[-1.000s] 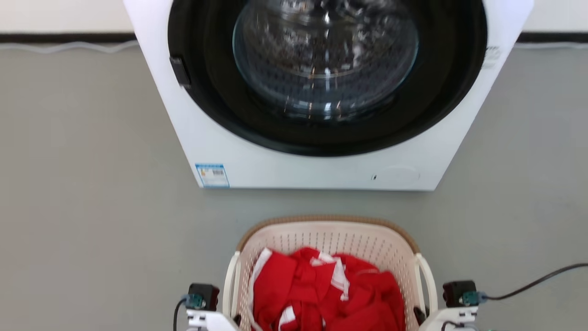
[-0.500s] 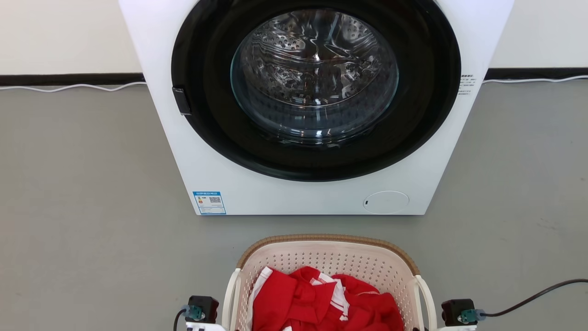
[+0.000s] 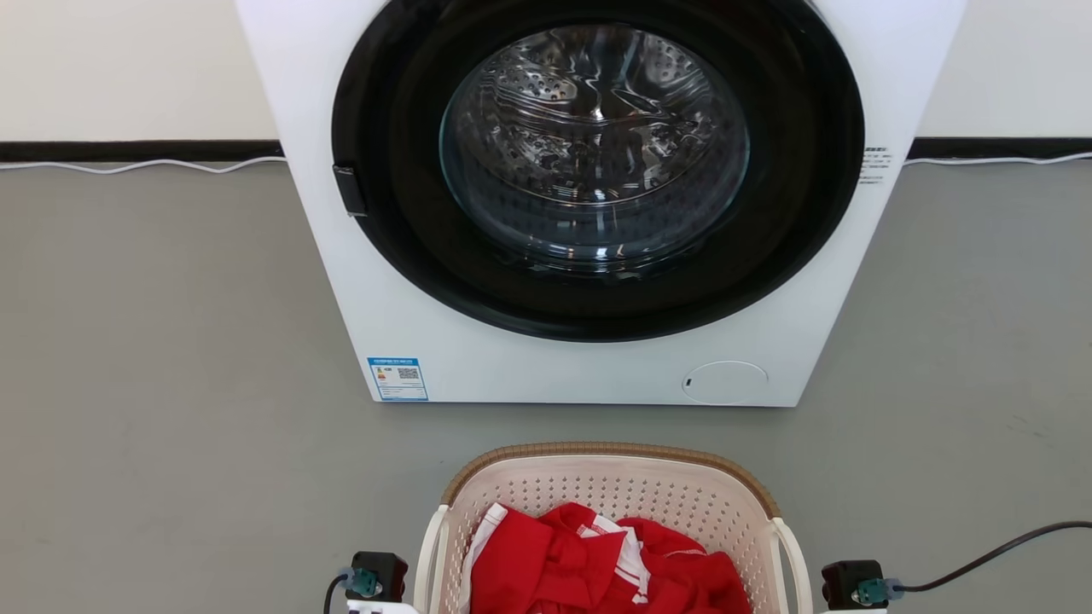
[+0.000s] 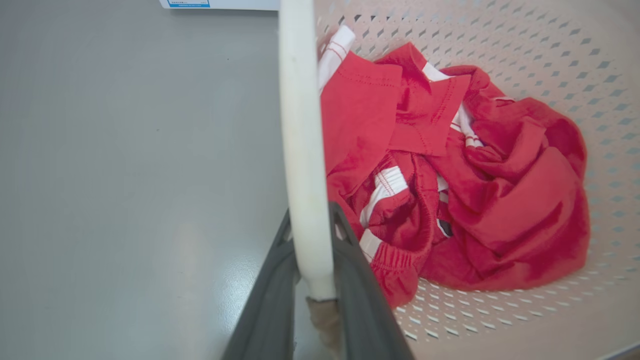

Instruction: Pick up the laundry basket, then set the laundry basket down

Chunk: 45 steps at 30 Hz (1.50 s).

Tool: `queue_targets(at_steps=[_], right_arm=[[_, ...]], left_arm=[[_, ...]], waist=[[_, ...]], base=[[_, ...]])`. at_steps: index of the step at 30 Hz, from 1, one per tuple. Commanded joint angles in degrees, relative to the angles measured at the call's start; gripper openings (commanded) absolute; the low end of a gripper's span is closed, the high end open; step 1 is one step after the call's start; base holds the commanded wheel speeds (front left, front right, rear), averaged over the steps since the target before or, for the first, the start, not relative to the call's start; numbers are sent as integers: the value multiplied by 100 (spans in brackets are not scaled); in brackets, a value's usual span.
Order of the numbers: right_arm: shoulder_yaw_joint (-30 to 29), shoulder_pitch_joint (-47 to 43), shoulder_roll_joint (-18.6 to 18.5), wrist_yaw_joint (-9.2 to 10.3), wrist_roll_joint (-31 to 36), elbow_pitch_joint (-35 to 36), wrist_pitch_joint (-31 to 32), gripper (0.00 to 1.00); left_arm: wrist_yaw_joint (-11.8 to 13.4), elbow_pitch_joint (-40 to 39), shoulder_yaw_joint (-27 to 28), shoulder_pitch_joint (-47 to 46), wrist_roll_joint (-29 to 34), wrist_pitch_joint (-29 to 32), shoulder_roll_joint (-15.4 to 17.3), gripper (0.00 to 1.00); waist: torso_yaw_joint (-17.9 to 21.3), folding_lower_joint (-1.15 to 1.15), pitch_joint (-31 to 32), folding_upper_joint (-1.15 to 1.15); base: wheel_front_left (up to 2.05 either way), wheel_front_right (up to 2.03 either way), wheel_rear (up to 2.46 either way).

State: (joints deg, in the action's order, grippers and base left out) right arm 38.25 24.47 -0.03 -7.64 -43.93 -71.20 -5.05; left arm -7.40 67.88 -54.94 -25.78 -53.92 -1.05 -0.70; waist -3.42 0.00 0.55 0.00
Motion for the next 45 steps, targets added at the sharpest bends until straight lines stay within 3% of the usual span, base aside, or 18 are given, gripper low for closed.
queue_targets(at_steps=[1,45], right_arm=[[80,87,-285,15,-14,-86,-84,0],[618,219,-285,15,-570,-213,-214,0]], left_arm=[[-9,85,101,-134,-4,-29,358,0],[-9,202,-132,-235,-329,-125,358,0]], waist=[[-19,0,-1,0],[-148,0,-10,0]], base=[[0,0,0],[0,0,0]])
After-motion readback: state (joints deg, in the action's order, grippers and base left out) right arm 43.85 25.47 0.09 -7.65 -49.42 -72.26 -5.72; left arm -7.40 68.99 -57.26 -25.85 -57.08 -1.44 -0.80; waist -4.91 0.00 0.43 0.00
